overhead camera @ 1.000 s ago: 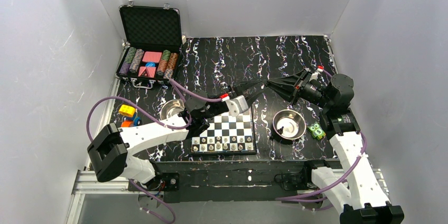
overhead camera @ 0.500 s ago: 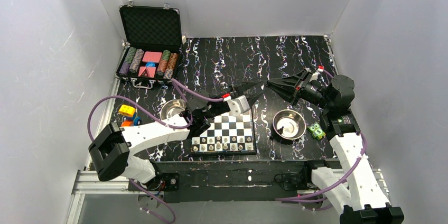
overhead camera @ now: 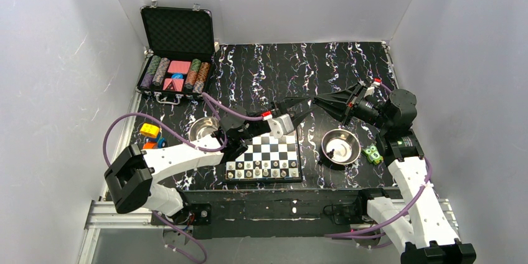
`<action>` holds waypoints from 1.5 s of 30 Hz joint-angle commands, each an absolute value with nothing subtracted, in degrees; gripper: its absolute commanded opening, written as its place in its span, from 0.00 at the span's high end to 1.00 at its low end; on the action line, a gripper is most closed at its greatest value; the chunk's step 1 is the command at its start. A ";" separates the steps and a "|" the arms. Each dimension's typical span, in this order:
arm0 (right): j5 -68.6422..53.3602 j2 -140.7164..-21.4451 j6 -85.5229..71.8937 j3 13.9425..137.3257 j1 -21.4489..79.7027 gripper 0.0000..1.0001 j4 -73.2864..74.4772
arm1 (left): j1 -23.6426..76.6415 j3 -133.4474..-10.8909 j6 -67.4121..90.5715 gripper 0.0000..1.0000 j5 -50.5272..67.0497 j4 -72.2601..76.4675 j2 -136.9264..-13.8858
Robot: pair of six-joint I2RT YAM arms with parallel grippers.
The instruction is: Set up the chess pieces on the board
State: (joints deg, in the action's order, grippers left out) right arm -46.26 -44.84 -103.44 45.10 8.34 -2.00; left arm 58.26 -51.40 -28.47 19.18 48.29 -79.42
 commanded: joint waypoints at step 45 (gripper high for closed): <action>-46.87 -44.27 -103.86 44.49 8.53 0.99 -5.92 | 58.45 -51.70 -28.35 0.74 18.67 48.69 -77.03</action>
